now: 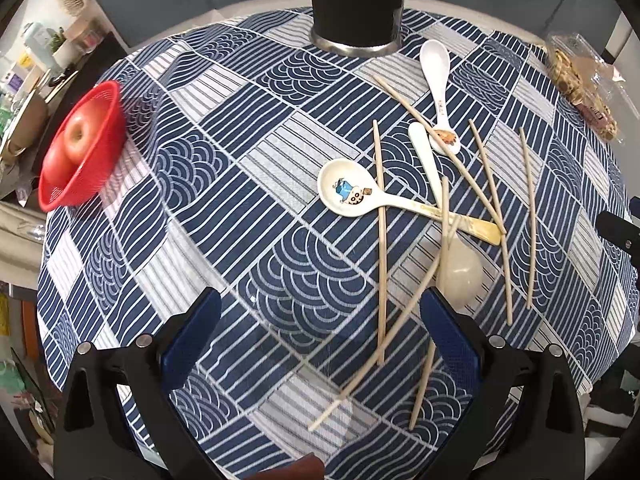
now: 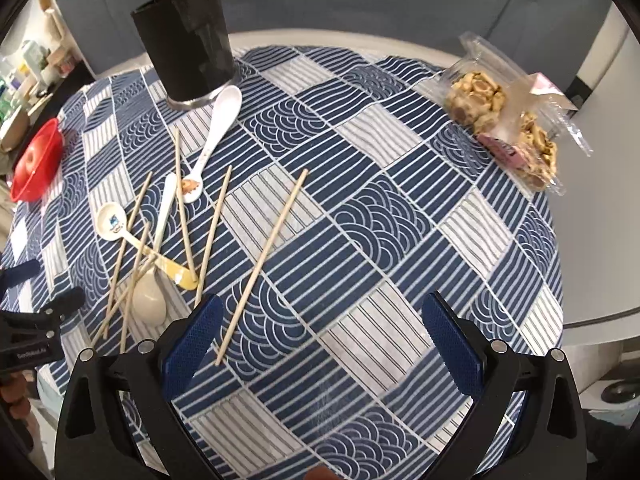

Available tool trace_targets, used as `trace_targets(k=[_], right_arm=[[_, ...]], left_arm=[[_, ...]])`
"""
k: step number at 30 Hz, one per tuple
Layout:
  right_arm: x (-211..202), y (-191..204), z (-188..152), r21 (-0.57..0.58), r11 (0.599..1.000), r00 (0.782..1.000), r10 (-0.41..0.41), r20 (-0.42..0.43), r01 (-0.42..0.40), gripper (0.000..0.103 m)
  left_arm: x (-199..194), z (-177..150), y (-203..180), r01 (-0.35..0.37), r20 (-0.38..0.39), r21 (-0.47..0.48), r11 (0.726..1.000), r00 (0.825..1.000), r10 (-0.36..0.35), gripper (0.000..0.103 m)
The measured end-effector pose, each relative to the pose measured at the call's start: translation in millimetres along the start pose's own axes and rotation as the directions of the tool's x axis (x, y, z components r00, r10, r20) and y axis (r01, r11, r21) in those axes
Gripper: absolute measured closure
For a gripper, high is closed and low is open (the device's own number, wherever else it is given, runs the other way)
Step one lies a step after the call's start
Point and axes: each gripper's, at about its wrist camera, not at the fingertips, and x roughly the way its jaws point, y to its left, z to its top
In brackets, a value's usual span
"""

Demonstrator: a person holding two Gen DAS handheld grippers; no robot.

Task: Organize utensils
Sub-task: 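Lower the left tool onto a wooden chopstick and close it while the right tool grasps another chopstick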

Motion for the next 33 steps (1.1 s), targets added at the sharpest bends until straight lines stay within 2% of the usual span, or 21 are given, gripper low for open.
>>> trace_targets(k=[24, 28, 30, 33], right_arm=[[73.6, 15.6, 31.8, -0.013, 1.0, 0.991, -0.007, -0.131, 0.006, 0.008], [86.9, 16.5, 33.5, -0.019, 1.0, 0.988, -0.023, -0.149, 0.021, 0.008], [91.3, 16.2, 33.9, -0.006, 1.0, 0.989, -0.003, -0.146, 0.002, 0.008], [95.9, 12.5, 34.3, 0.034, 0.999, 0.987, 0.035, -0.154, -0.03, 0.006]], left_arm=[[63.8, 32.5, 0.0, 0.006, -0.111, 0.052, 0.999, 0.994, -0.001, 0.005], [68.9, 36.1, 2.5, 0.038, -0.107, 0.026, 0.999, 0.994, -0.035, 0.004], [71.9, 37.8, 6.8, 0.061, -0.105, -0.004, 0.998, 0.993, -0.061, 0.004], [71.1, 37.4, 5.5, 0.061, -0.086, 0.01, 0.998, 0.995, -0.06, 0.004]])
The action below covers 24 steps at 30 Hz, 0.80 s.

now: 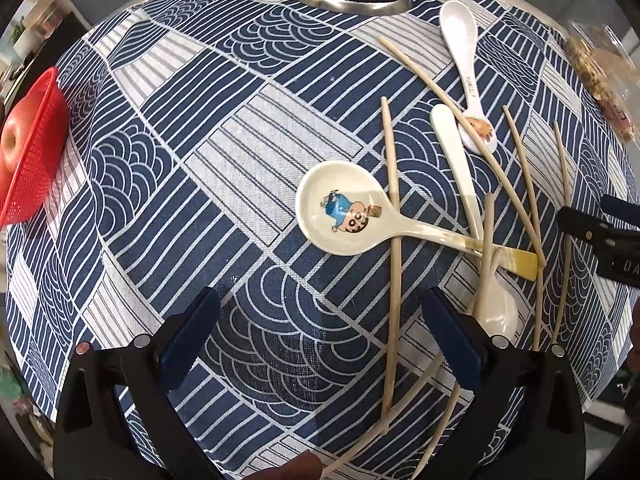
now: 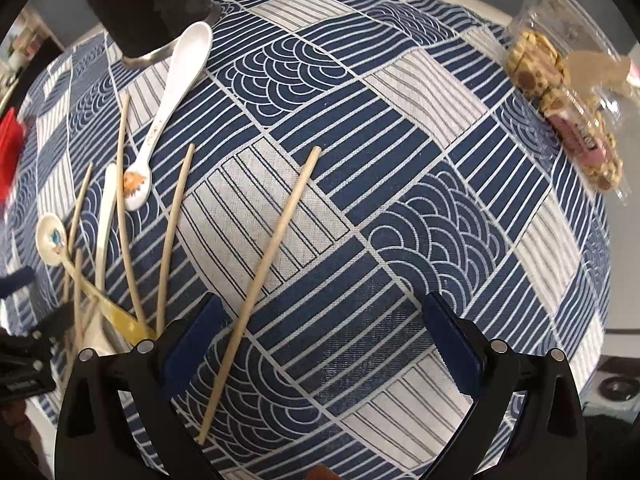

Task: Organize utensils
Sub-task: 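Lower the left tool onto a wooden chopstick and close it while the right tool grasps another chopstick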

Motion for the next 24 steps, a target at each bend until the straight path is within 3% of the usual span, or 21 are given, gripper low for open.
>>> trace_targets(k=[10, 15, 24], right_arm=[[-0.5, 3.1, -4.8, -0.01, 1.0, 1.0, -0.002, 0.026, 0.002, 0.006], [-1.5, -1.7, -10.1, -0.012, 1.0, 1.0, -0.002, -0.004, 0.002, 0.006], [2.1, -0.1, 10.6, -0.009, 1.0, 0.999, -0.008, -0.034, 0.007, 0.009]], left_arm=[[-2.2, -4.5, -2.5, 0.002, 0.033, -0.003, 1.0, 0.999, -0.002, 0.004], [-5.2, -8.0, -2.1, 0.002, 0.054, -0.001, 1.0, 0.999, -0.002, 0.004], [-11.7, -26.6, -0.7, 0.002, 0.12, -0.011, 1.0, 0.993, 0.0, 0.005]])
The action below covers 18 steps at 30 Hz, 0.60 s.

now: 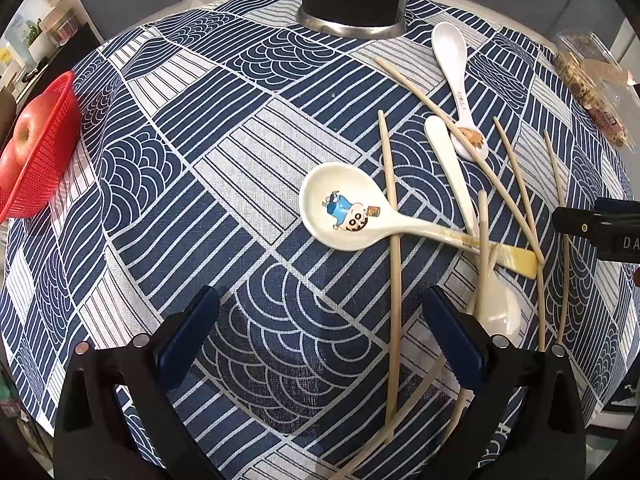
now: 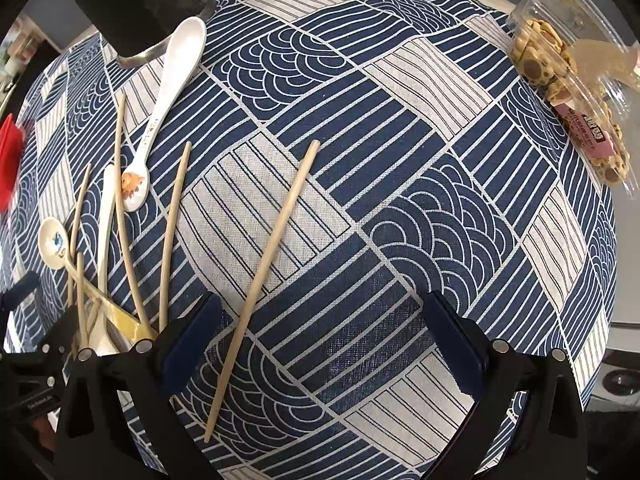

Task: Organize utensils
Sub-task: 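Lower the left tool onto a wooden chopstick and close it while the right tool grasps another chopstick, then lift the held chopsticks upright with both tools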

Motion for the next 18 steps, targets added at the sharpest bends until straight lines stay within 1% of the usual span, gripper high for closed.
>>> trace_targets(k=[1, 2, 3, 4, 5, 6, 7, 8, 10, 12, 15, 17, 18], right_arm=[[-2.2, -2.0, -0.2, 0.005, 1.0, 1.0, 0.0, 0.007, 0.0, 0.012], [-5.7, -2.5, -6.3, 0.009, 1.0, 1.0, -0.001, 0.016, 0.001, 0.02], [-8.6, -2.3, -10.3, 0.006, 1.0, 1.0, 0.0, 0.022, -0.001, 0.033], [-11.7, -3.1, -10.8, -0.003, 1.0, 1.0, 0.002, 0.029, -0.002, 0.041], [-14.2, -3.9, -11.2, -0.017, 1.0, 0.999, 0.005, 0.033, -0.005, 0.061], [-15.4, -6.0, -11.5, -0.023, 1.0, 0.999, 0.007, 0.034, -0.006, 0.082], [-15.5, -8.6, -11.6, -0.021, 1.0, 0.999, -0.001, 0.033, 0.002, 0.09], [-14.9, -12.8, -12.0, -0.018, 1.0, 0.999, -0.004, 0.032, 0.005, 0.097], [-14.5, -22.1, -13.9, -0.012, 1.0, 0.999, -0.023, 0.03, 0.024, 0.098], [-15.1, -31.6, -18.4, -0.012, 0.999, 0.999, -0.044, 0.027, 0.045, 0.098], [-15.1, -43.4, -24.6, -0.001, 0.998, 0.998, -0.065, 0.027, 0.065, 0.098], [-14.2, -53.5, -29.7, 0.021, 0.998, 0.998, -0.059, 0.026, 0.058, 0.098], [-15.0, -59.5, -32.7, 0.039, 0.998, 0.999, -0.04, 0.028, 0.039, 0.098]], left_arm=[[-0.9, -1.7, 1.0, 0.003, -0.004, 0.003, 1.0, 1.0, -0.003, 0.007], [-2.9, -4.1, 2.5, 0.004, -0.006, 0.011, 1.0, 1.0, -0.004, 0.009], [-4.6, -5.6, 3.7, 0.005, -0.009, 0.013, 1.0, 1.0, -0.005, 0.014], [-7.7, -6.9, 7.4, 0.007, -0.014, 0.012, 1.0, 1.0, -0.007, 0.023], [-9.8, -7.6, 11.0, 0.006, -0.015, 0.007, 1.0, 1.0, -0.006, 0.029], [-12.6, -8.7, 17.0, 0.003, -0.018, -0.006, 1.0, 1.0, -0.003, 0.04], [-14.9, -9.7, 22.9, -0.001, -0.021, -0.023, 1.0, 1.0, 0.0, 0.052], [-16.5, -9.1, 29.9, -0.004, -0.027, -0.034, 0.999, 1.0, 0.003, 0.059], [-19.2, -12.0, 40.7, -0.007, -0.05, -0.061, 0.998, 0.999, 0.004, 0.085], [-21.7, -17.7, 47.7, -0.015, -0.064, -0.074, 0.997, 0.998, 0.01, 0.089], [-27.7, -28.5, 54.1, -0.036, -0.082, -0.069, 0.997, 0.996, 0.031, 0.092], [-30.8, -36.6, 61.7, -0.026, -0.097, -0.093, 0.995, 0.995, 0.017, 0.093], [-32.1, -40.3, 65.4, -0.018, -0.103, -0.108, 0.994, 0.995, 0.006, 0.093]])
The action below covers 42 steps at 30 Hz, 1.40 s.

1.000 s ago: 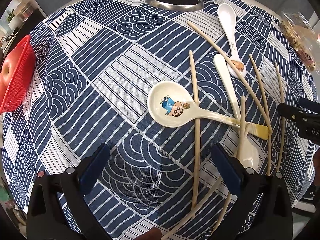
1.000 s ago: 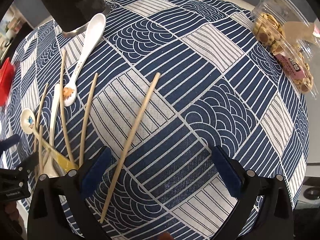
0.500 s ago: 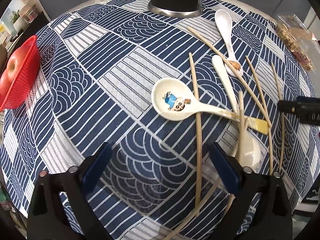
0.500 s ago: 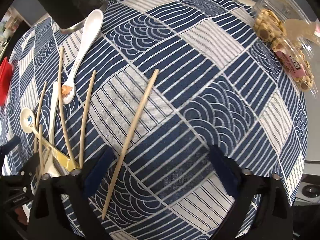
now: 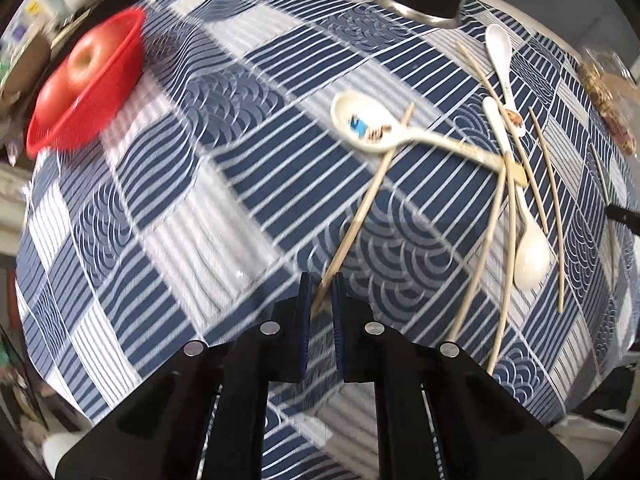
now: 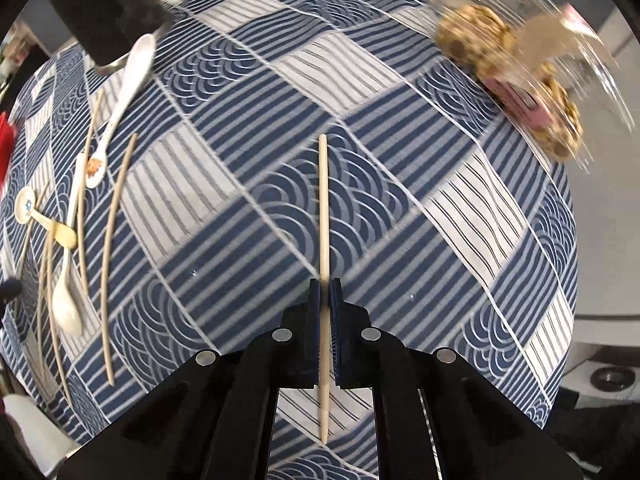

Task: Organize utensils
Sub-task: 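Lift the held chopsticks upright with both tools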

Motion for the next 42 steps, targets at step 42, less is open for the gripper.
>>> trace_targets(k=[42], right_arm=[[-140.4, -7.4, -4.0, -0.05, 0.958, 0.89, 0.281, 0.359, -0.282, 0.098]], left_arm=[[-112.9, -31.4, 18.5, -0.062, 0.081, 0.035, 0.997, 0.995, 0.059, 0.099]])
